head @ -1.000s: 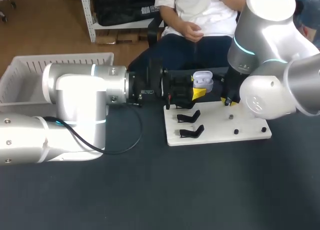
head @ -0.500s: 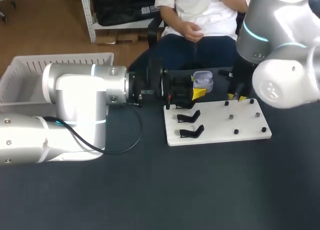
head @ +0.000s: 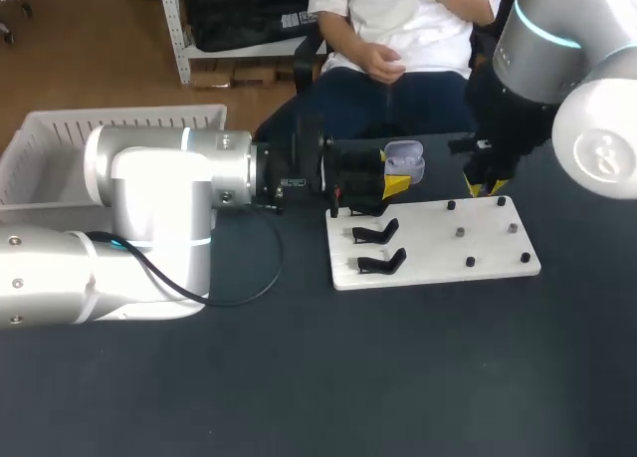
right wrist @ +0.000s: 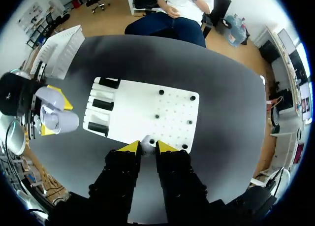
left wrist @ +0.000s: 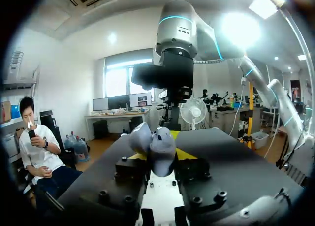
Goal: Pick up each earbud case from the left stands, insert the matching earbuds, close the lid, and place the case in the box.
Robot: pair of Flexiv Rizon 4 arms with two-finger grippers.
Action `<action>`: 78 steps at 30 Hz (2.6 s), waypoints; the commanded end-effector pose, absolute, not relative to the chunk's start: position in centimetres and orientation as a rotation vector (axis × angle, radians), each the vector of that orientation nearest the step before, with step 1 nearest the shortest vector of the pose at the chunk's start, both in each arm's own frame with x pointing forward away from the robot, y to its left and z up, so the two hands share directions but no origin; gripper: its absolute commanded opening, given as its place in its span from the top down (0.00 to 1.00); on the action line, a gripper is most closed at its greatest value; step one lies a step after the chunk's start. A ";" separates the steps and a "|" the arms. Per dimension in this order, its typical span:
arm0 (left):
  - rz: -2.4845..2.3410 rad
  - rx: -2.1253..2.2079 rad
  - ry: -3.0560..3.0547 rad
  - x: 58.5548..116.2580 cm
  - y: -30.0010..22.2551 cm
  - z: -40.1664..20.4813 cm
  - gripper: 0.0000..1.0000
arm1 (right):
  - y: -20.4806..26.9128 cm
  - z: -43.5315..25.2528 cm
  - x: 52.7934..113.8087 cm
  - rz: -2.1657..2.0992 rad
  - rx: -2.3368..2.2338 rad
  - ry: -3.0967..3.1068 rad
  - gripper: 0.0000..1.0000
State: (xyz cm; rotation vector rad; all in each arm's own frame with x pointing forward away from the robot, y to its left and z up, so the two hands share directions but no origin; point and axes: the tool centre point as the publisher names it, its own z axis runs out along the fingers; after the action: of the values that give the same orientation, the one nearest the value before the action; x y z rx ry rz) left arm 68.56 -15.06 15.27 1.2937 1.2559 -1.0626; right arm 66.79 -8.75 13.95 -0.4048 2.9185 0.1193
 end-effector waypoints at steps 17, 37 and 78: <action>-1.054 1.284 1.252 68.3 -15.1 15.1 1.00 | -2.9 23.8 63.3 0.013 -0.590 2.835 1.00; -1.054 1.284 1.252 68.3 -15.1 15.1 1.00 | 1.3 22.9 66.1 -0.002 -0.613 2.786 1.00; -1.054 1.284 1.252 68.3 -15.1 15.1 1.00 | 2.2 20.1 66.4 -0.001 -0.637 2.788 1.00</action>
State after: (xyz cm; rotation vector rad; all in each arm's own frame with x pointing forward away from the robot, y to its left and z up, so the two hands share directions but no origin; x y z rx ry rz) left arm 68.56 -15.06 15.27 1.2938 1.2559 -1.0626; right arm 66.59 2.28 20.25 -0.6406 2.7937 -0.0023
